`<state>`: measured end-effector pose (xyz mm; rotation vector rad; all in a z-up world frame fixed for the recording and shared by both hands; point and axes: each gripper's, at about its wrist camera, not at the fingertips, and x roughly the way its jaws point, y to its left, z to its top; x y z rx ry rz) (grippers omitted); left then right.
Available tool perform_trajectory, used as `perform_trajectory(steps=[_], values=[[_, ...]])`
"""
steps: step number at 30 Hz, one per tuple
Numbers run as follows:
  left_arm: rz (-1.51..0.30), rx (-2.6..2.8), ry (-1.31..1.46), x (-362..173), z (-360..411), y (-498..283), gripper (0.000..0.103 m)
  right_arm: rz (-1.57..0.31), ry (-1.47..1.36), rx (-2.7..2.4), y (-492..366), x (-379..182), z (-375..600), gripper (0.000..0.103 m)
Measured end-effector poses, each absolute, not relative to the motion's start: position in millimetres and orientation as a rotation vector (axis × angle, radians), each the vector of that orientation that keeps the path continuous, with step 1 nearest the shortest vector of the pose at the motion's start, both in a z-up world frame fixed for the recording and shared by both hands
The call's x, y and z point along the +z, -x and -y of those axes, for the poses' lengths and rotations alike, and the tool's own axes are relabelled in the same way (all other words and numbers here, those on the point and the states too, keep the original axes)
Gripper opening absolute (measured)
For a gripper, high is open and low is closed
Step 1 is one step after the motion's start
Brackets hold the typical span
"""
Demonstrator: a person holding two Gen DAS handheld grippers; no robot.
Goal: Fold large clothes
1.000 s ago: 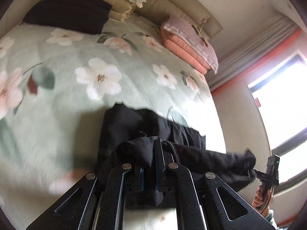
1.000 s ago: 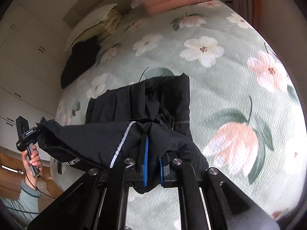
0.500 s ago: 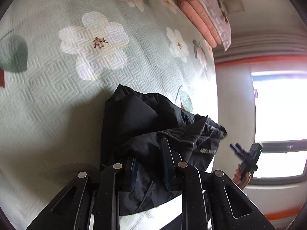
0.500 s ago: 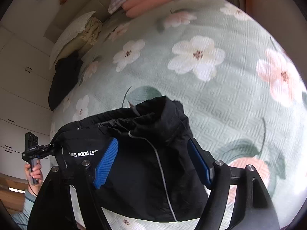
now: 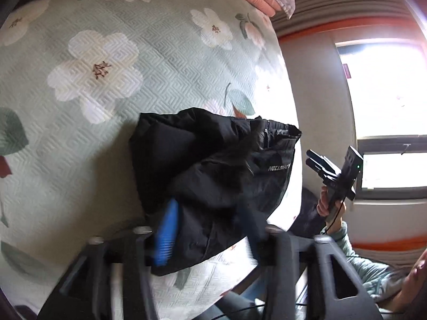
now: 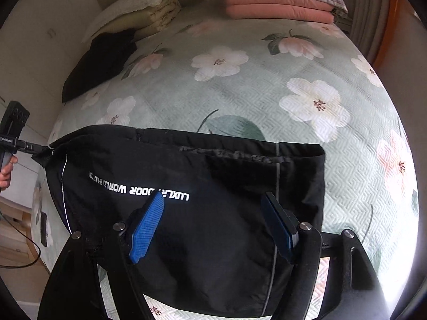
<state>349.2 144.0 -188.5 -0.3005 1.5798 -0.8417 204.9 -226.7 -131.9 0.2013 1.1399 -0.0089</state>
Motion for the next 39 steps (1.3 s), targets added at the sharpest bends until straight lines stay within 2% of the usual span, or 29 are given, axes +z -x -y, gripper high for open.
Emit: perform_trajectory(steps=[4,8,15,20,22,24,28,31,36,39], values=[[-1.537,-0.766,0.334,-174.9,-173.9,-354.1,0.073,-1.147,-0.198,0.026,-217.9,-139.6,209.2,0.078],[-1.404,-0.715,0.182,-160.5,-159.9,-325.6,0.073,-1.143,-0.174,0.014,-228.8,-143.4,189.3,0.078],[-1.262,-0.684,0.191,-181.3,-72.4,-263.5,0.073,-1.092,-0.002,-0.053,-234.1,-140.4,139.2,0.078],[-1.259,-0.618,0.180,-205.2,-18.0,-241.6,0.073,-1.099,0.051,-0.052,-236.2,-157.8,108.4,0.075],[-1.260,-0.587,0.160,-215.9,-2.0,-237.0,0.073,-1.137,0.068,-0.071,-248.6,-184.4,101.6,0.067],[-1.257,-0.585,0.167,-225.8,8.1,-238.2,0.073,-1.182,0.040,-0.082,-272.1,-226.7,105.1,0.066],[-1.232,-0.488,0.070,-264.2,26.3,-259.2,0.073,-1.200,-0.033,-0.113,-311.3,-273.1,120.4,0.070],[-1.245,-0.429,0.079,-301.9,21.7,-282.1,0.073,-1.198,-0.061,-0.084,-324.7,-280.8,130.7,0.072],[-1.259,-0.407,0.177,-318.0,12.0,-310.4,0.074,-1.206,-0.068,-0.027,-334.5,-283.2,140.8,0.073],[-1.260,-0.385,0.159,-307.0,15.5,-313.8,0.074,-1.171,-0.175,0.029,-322.4,-256.4,161.0,0.066]])
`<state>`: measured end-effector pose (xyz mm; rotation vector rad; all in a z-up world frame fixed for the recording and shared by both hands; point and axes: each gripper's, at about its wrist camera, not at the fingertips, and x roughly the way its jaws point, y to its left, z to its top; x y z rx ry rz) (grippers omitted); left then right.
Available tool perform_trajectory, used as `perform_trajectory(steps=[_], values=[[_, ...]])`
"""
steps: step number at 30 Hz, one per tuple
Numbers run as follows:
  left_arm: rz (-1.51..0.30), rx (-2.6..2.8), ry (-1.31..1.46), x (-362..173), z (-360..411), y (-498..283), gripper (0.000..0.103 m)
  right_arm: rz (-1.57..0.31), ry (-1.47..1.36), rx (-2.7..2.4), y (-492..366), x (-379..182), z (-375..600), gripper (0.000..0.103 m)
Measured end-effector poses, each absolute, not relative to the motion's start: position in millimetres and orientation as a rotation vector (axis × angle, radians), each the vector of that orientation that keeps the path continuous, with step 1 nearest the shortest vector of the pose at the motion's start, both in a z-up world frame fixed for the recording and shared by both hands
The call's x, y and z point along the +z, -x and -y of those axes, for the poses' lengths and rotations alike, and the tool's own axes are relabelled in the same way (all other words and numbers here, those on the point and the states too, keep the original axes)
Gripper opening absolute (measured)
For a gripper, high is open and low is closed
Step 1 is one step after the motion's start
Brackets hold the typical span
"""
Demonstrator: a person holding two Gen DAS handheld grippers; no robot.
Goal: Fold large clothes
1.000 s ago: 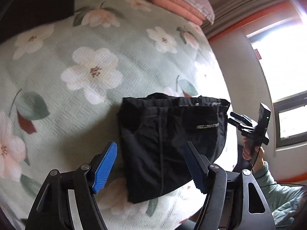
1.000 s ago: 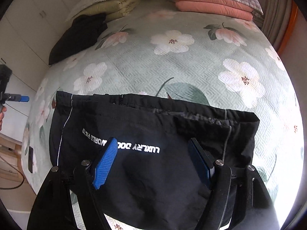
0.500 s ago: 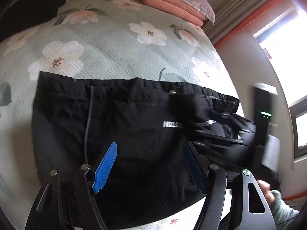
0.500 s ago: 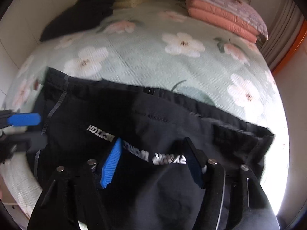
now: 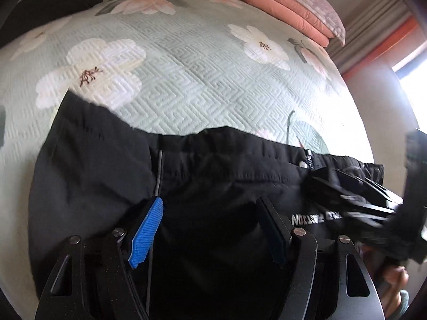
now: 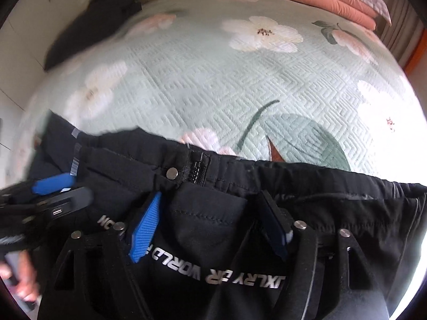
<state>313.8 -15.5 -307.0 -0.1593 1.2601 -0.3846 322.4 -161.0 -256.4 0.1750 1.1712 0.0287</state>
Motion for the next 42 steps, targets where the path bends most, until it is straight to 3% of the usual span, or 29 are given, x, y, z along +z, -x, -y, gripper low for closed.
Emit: perform_trajectory(steps=[7,10,11,14,17,24,28,33,39,42], values=[[-1.174,-0.386,0.092,-256.0,6.7,-266.4,0.074,-1.095,-0.040,-0.120,-229.0,-192.8,220.3,0.068],[-1.176,-0.318,0.035,-266.1,6.9,-259.2,0.074,-1.140,0.005,-0.194,-219.3,-210.6,248.8,0.067],[-1.193,-0.279,0.021,-277.3,5.7,-265.0,0.074,-1.156,0.001,-0.209,-224.2,-222.1,259.4,0.060],[-1.228,-0.220,0.112,-309.8,-14.3,-284.5,0.076,-1.239,-0.041,-0.227,-249.3,-274.8,291.9,0.052],[-1.217,-0.185,0.114,-318.5,-23.6,-294.9,0.075,-1.256,-0.082,-0.224,-257.8,-300.0,302.7,0.053],[-1.207,-0.177,0.088,-318.2,-25.1,-296.0,0.077,-1.240,-0.126,-0.228,-250.5,-294.9,309.4,0.054],[-1.172,-0.197,0.060,-283.8,-23.1,-275.4,0.077,-1.208,-0.103,-0.228,-227.8,-255.0,297.5,0.055],[-1.120,-0.281,0.071,-238.3,-7.6,-212.8,0.077,-1.147,-0.086,-0.127,-169.7,-203.8,242.6,0.068],[-1.237,-0.284,0.023,-293.3,19.0,-191.4,0.080,-1.332,0.037,-0.138,-154.0,-271.8,194.5,0.069],[-1.270,-0.281,0.013,-313.5,22.5,-197.6,0.083,-1.342,0.004,-0.169,-159.5,-284.0,201.3,0.082]])
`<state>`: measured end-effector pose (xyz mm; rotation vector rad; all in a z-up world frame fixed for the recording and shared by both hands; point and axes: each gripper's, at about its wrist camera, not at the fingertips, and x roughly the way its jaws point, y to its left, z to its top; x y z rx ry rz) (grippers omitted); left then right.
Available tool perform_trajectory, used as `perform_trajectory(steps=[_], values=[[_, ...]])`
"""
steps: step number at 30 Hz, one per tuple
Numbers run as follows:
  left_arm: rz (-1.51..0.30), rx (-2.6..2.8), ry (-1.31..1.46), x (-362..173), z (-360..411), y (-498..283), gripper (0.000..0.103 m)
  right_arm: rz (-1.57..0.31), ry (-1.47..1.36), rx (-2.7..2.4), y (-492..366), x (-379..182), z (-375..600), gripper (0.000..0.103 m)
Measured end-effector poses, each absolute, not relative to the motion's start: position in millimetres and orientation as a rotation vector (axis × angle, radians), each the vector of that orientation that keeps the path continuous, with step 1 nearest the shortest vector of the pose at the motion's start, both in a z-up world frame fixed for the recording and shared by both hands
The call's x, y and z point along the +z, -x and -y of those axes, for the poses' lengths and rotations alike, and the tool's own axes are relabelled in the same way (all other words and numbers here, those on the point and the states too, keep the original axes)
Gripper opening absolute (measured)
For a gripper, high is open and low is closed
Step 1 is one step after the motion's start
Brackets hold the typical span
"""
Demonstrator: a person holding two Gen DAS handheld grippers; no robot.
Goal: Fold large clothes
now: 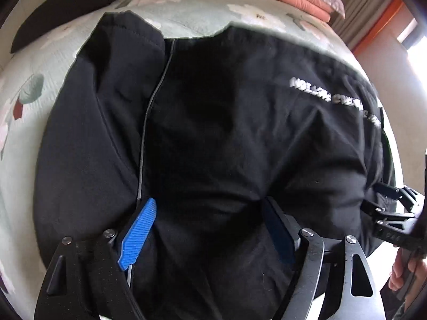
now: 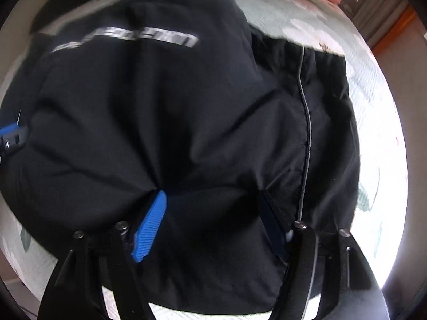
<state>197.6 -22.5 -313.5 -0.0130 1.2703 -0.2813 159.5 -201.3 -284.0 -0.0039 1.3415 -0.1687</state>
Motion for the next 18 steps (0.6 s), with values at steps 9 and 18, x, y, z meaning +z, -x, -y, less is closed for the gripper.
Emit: perform_trajectory(steps=[9,18], values=[[-1.226,-0.285,0.002,-301.5,22.3,-190.9,0.085,-1.254,-0.103,-0.187,-126.5,-270.1,226.0,0.095],[-1.161,-0.231,-0.092,-268.3,-40.8,-216.1,0.085,-1.158,-0.240,-0.252,-88.9,-220.1,323.5,0.094]])
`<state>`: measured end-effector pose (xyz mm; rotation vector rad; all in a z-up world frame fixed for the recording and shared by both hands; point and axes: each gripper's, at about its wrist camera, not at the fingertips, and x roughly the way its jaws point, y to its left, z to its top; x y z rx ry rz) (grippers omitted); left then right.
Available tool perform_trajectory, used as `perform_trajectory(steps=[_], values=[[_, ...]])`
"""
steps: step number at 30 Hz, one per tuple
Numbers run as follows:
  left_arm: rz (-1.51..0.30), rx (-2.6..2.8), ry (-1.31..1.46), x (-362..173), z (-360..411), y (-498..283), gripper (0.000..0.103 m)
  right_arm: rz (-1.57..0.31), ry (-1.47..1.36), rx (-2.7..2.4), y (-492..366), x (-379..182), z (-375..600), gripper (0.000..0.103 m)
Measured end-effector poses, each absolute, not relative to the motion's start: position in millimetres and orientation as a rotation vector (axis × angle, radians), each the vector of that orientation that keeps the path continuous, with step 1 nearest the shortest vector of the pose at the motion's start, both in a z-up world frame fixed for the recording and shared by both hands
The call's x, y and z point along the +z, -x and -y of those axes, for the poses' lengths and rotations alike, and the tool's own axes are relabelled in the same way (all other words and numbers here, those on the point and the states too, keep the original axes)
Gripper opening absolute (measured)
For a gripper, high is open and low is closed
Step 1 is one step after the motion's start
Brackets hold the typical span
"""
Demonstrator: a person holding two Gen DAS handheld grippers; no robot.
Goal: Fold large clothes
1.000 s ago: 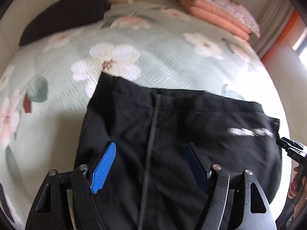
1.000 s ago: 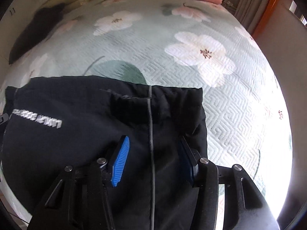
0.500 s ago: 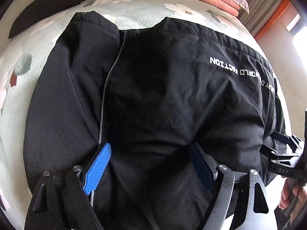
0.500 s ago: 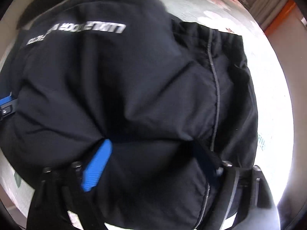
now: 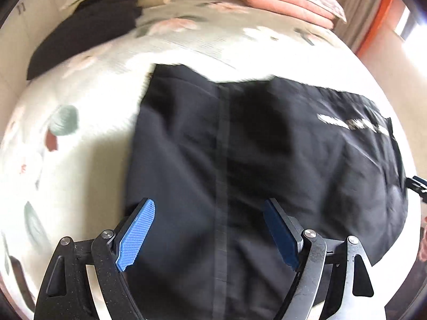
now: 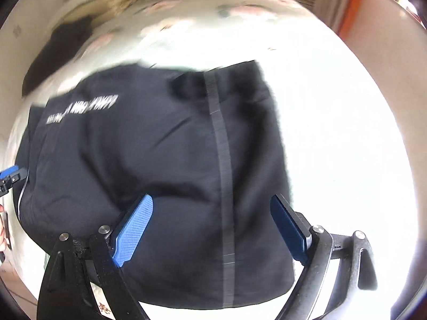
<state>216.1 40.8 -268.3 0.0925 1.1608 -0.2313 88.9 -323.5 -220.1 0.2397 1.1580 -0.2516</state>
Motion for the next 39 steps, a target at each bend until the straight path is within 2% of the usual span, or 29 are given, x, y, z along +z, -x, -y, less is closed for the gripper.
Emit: perform_trajectory(steps=[4,8,12,17,20,24,30,31,32,36,38,39], values=[[-1.168,-0.255,-0.002,-267.0,-71.4,-236.6,0.085,-1.166,-0.259,-0.237,-97.5,-230.7,361.9,0.094],[-1.235,-0.264,0.034,-287.8,-82.5,-248.7,0.085,-1.234,-0.294,-0.183,-117.3,-262.1,376.5,0.094],[-1.320,-0.312,0.165,-317.1,-99.4,-258.6,0.085,-1.222,-0.384,-0.146,-112.0,-276.7,395.2,0.103],[-1.367,-0.447,0.340,-341.7,-107.9,-261.2,0.085,-1.247,-0.554,-0.032,-105.4,-298.0,421.3,0.103],[-1.412,-0.508,0.406,-357.4,-105.1,-263.4,0.085,-1.265,-0.566,0.024,-101.4,-310.1,422.8,0.103],[-1.436,-0.542,0.482,-373.2,-107.1,-267.5,0.092,-1.267,-0.591,0.061,-106.1,-317.4,433.8,0.103],[-1.450,-0.525,0.503,-376.5,-100.4,-271.6,0.093,-1.246,-0.597,0.126,-113.4,-320.8,423.5,0.102],[-1.444,-0.510,0.493,-374.7,-96.2,-272.2,0.086,-1.236,-0.616,0.155,-112.8,-320.5,417.7,0.091],[-1.434,-0.520,0.494,-371.6,-90.6,-274.0,0.073,-1.228,-0.654,0.209,-114.3,-320.9,411.2,0.071],[-1.359,-0.520,0.453,-350.7,-80.8,-261.5,0.047,-1.210,-0.616,0.187,-116.4,-310.2,395.4,0.062],[-1.323,-0.536,0.537,-344.1,-90.1,-256.2,0.041,-1.178,-0.666,0.185,-108.2,-302.4,400.0,0.046],[-1.304,-0.550,0.564,-341.2,-93.8,-254.3,0.039,-1.163,-0.671,0.184,-103.8,-297.7,397.0,0.043]])
